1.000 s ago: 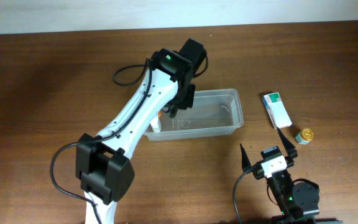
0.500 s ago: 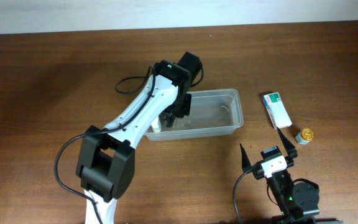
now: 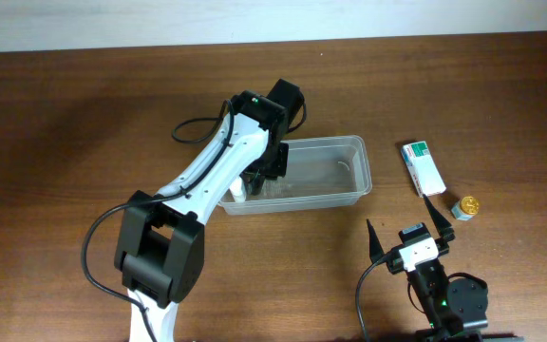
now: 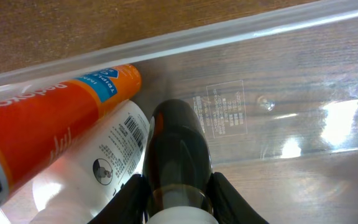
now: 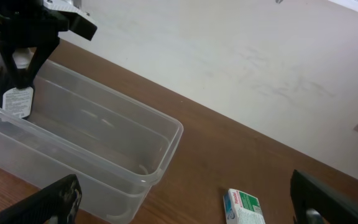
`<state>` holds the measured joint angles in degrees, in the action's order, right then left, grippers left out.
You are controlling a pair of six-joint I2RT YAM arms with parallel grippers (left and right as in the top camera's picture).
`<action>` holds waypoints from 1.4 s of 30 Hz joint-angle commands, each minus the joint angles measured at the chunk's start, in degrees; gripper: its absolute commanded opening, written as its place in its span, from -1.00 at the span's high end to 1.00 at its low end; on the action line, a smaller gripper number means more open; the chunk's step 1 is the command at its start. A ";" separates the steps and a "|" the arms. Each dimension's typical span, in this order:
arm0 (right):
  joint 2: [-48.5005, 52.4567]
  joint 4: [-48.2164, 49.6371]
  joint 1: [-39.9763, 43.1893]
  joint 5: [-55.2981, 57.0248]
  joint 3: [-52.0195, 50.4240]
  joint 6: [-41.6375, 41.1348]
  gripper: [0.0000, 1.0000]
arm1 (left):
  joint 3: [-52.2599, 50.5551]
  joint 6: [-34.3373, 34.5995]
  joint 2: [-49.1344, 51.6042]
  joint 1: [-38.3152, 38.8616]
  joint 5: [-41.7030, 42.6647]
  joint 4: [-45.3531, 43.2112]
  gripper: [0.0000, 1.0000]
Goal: Pack container
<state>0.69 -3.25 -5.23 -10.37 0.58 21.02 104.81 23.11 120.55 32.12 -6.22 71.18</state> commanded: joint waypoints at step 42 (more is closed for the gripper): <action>-0.37 -0.39 0.44 0.35 -0.26 -0.52 -0.97 | -0.11 3.87 1.25 -0.13 0.83 -0.24 0.24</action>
<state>0.69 -3.25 -5.23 -10.35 0.58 20.99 104.81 26.20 120.55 32.12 -4.54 71.07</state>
